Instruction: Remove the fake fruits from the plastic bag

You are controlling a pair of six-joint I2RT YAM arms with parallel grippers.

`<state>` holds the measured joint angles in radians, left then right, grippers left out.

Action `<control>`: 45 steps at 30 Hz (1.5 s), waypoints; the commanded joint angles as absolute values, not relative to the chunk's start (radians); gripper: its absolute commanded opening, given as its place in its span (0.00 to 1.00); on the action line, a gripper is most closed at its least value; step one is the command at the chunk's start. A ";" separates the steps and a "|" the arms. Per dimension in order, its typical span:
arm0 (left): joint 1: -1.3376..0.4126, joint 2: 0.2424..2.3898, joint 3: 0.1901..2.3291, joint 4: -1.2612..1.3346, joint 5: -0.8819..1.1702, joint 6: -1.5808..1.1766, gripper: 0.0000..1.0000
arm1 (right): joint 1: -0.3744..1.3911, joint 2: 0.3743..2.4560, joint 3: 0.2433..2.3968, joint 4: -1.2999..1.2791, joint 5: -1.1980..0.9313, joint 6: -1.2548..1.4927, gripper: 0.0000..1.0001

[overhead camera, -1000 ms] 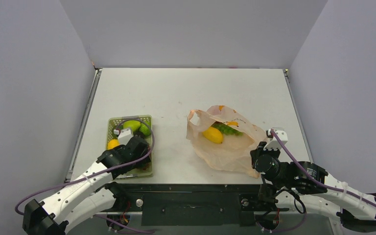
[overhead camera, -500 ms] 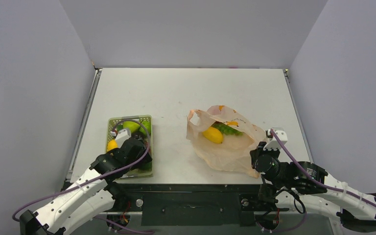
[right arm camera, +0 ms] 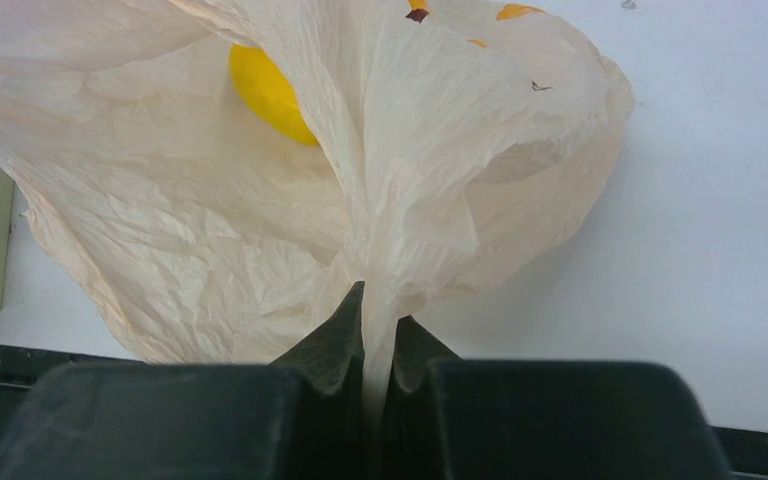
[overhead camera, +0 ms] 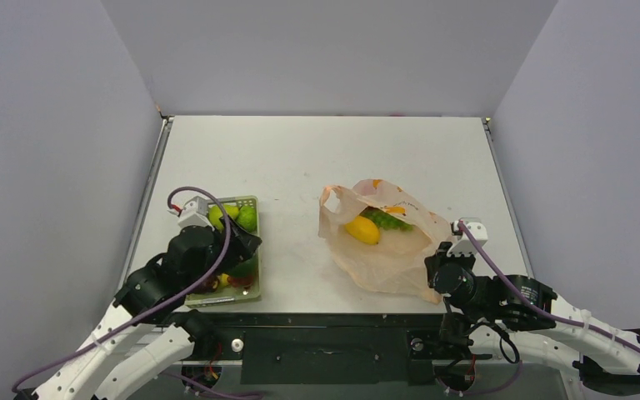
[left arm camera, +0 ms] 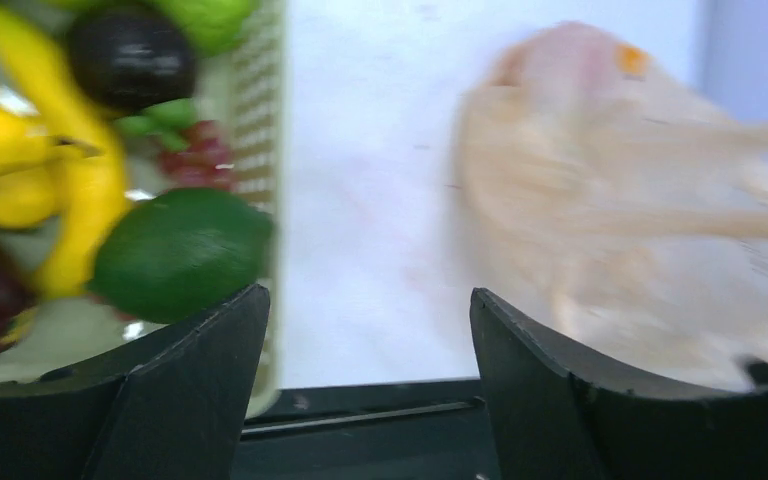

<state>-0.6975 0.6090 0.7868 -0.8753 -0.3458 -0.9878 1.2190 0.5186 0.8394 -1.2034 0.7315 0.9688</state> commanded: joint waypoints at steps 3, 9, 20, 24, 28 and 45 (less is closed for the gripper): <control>-0.699 0.563 0.776 -0.420 0.090 -0.957 0.71 | 1.227 0.513 0.836 -1.160 0.720 0.941 0.00; -0.897 0.697 0.748 -0.121 0.206 -0.929 0.72 | 1.227 0.513 0.836 -1.151 0.708 0.930 0.00; -1.386 1.126 1.047 -0.194 -0.437 -0.811 0.71 | 1.227 0.508 0.834 -1.149 0.708 0.931 0.00; -1.408 1.300 1.164 -0.293 -0.629 -1.011 0.69 | 1.227 0.505 0.833 -1.149 0.709 0.931 0.00; -1.406 1.504 1.279 -0.379 -0.748 -1.147 0.69 | 1.226 0.494 0.834 -1.149 0.710 0.931 0.00; -1.241 1.943 1.427 -0.398 -0.874 -1.492 0.72 | 1.227 0.475 0.831 -1.137 0.689 0.916 0.00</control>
